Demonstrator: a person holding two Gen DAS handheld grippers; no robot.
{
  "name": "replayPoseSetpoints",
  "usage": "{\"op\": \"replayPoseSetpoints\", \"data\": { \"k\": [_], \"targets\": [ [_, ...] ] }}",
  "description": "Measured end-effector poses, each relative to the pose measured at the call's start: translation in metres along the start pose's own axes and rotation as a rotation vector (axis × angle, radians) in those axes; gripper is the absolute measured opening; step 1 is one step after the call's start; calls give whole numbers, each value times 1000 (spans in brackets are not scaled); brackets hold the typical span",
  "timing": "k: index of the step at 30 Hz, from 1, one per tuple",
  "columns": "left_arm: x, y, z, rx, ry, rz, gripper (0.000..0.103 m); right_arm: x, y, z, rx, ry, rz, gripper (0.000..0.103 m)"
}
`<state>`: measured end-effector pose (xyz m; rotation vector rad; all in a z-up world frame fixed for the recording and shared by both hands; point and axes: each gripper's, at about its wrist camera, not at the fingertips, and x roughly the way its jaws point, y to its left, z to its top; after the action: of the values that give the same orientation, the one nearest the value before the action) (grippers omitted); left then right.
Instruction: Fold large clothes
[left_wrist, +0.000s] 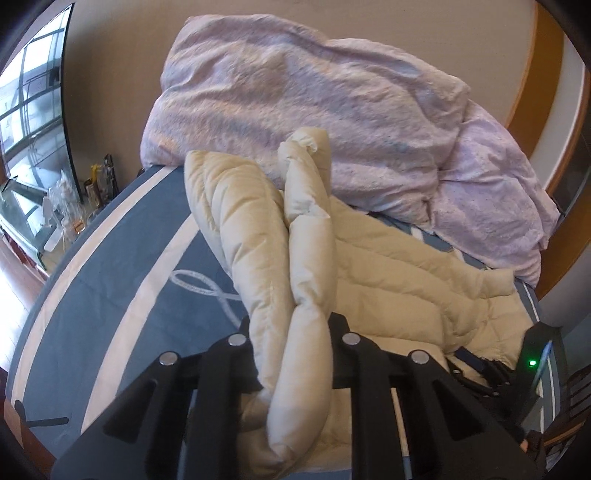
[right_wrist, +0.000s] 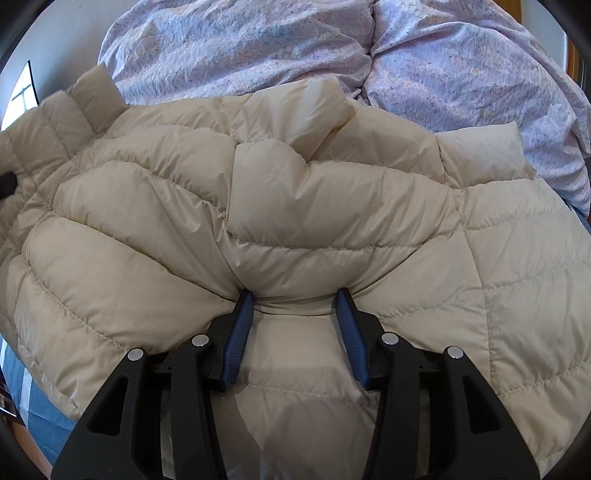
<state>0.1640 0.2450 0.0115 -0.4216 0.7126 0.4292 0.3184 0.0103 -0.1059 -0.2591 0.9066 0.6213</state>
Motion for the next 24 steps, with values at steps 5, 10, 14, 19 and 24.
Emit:
{"op": "replayPoseSetpoints", "data": {
  "k": [5,10,14,19,24],
  "targets": [
    [-12,-32,4,22,-8,-64,17,1,-1,0,4,2,5,49],
    [-26,-70,6,33,-11,-183,17,1,-4,-1,12,4,17,49],
    [-32,-105,5,64,-9,-248,17,1,-8,0,25,5,28,49],
    [-29,-139,-2,88,25,-329,17,2,-13,1,40,6,35,49],
    [-20,-169,-14,116,66,-351,17,2,-17,2,61,3,46,49]
  ]
}}
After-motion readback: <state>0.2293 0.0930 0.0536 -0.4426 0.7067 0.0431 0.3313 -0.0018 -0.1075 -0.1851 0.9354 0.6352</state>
